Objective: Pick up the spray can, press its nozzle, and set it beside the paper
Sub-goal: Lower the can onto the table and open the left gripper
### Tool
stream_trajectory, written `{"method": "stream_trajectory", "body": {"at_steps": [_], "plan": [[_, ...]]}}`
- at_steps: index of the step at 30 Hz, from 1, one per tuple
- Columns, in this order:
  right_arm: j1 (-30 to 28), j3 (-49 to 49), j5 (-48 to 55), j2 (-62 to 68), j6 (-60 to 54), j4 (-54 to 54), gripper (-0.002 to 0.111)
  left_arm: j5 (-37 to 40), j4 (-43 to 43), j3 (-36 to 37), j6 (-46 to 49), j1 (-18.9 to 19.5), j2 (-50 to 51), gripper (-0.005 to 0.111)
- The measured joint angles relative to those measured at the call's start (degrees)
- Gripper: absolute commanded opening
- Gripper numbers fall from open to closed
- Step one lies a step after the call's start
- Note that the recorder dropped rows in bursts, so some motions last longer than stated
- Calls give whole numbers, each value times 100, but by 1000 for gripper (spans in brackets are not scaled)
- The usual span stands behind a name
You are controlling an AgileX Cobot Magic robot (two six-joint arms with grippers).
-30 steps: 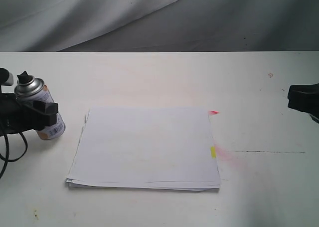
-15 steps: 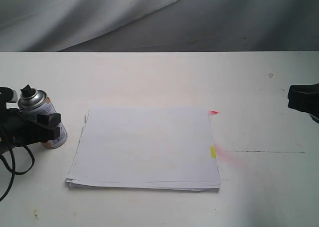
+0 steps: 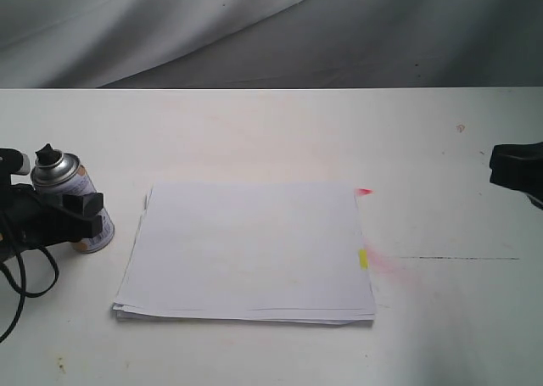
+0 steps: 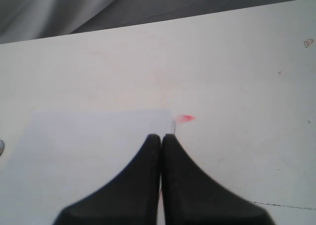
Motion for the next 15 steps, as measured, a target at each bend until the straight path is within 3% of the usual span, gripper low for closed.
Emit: {"method": "stream_trajectory", "body": {"at_steps": [4,6,15], "plan": [[0,0,0,0,0,0,0,0,0,0,0,0,0,49],[0,0,0,0,0,0,0,0,0,0,0,0,0,60],[0,0,0,0,0,0,0,-11,-79,0,-118,0,0,64]]}}
